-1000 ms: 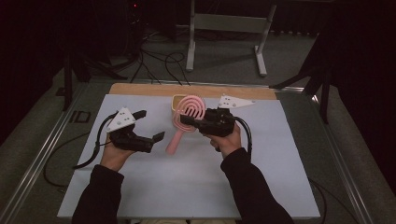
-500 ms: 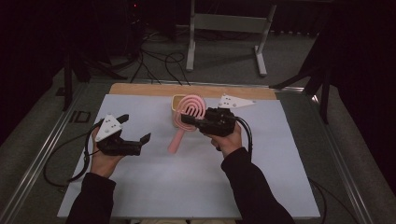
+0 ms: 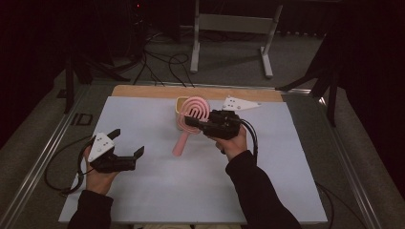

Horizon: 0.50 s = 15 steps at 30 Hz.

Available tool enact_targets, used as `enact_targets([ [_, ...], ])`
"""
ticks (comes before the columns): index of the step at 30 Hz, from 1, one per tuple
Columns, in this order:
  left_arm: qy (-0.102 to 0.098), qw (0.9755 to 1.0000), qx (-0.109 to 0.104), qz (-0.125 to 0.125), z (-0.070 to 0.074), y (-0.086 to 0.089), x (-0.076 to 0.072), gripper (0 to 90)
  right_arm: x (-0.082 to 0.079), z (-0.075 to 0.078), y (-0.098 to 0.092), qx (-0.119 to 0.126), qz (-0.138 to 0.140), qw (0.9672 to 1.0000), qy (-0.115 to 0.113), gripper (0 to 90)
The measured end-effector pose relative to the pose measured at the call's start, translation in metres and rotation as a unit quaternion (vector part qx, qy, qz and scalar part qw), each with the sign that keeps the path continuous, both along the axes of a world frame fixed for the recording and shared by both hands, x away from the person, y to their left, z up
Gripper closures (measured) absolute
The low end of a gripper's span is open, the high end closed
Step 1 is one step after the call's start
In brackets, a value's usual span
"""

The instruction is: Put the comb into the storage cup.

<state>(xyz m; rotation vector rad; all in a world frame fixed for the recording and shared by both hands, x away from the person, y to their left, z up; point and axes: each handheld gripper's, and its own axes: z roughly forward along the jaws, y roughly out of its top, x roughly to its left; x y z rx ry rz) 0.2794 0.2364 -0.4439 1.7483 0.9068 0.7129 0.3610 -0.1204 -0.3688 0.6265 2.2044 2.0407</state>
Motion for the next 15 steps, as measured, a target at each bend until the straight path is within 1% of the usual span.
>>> enact_targets([
  [1, 0.006, 1.0000, -0.003, 0.005, -0.005, 0.004, -0.002, 0.0, 0.000, 0.000, 0.001, -0.001, -0.001, 1.0000, -0.002, 63.6],
  [4, 0.011, 0.9999, -0.002, 0.008, -0.009, 0.008, -0.004, 0.0, 0.000, 0.000, 0.001, -0.002, -0.001, 1.0000, -0.003, 63.7],
  [5, 0.013, 0.9998, -0.008, 0.008, -0.011, 0.010, -0.006, 0.0, 0.000, 0.001, 0.002, -0.002, -0.002, 1.0000, -0.002, 63.7],
  [6, 0.013, 0.9998, -0.008, 0.008, -0.011, 0.010, -0.006, 0.0, 0.000, 0.001, 0.002, -0.002, -0.002, 1.0000, -0.002, 63.7],
  [7, 0.017, 0.9998, 0.000, 0.008, -0.014, 0.012, -0.008, 0.0, 0.001, 0.001, 0.002, -0.002, -0.005, 1.0000, -0.003, 63.6],
  [8, 0.017, 0.9998, 0.000, 0.008, -0.014, 0.012, -0.008, 0.0, 0.001, 0.002, 0.003, -0.003, -0.006, 1.0000, -0.003, 63.6],
  [9, 0.015, 0.9998, 0.006, 0.008, -0.015, 0.012, -0.009, 0.0, 0.001, 0.002, 0.003, -0.005, -0.006, 1.0000, -0.004, 63.6],
  [12, 0.020, 0.9998, 0.002, 0.007, -0.019, 0.015, -0.011, 0.0, 0.001, 0.004, 0.005, -0.007, -0.008, 0.9999, -0.006, 63.6],
  [15, 0.025, 0.9996, 0.002, 0.014, -0.023, 0.018, -0.014, 0.0, 0.000, 0.007, 0.007, -0.008, -0.010, 0.9999, -0.010, 63.6],
])
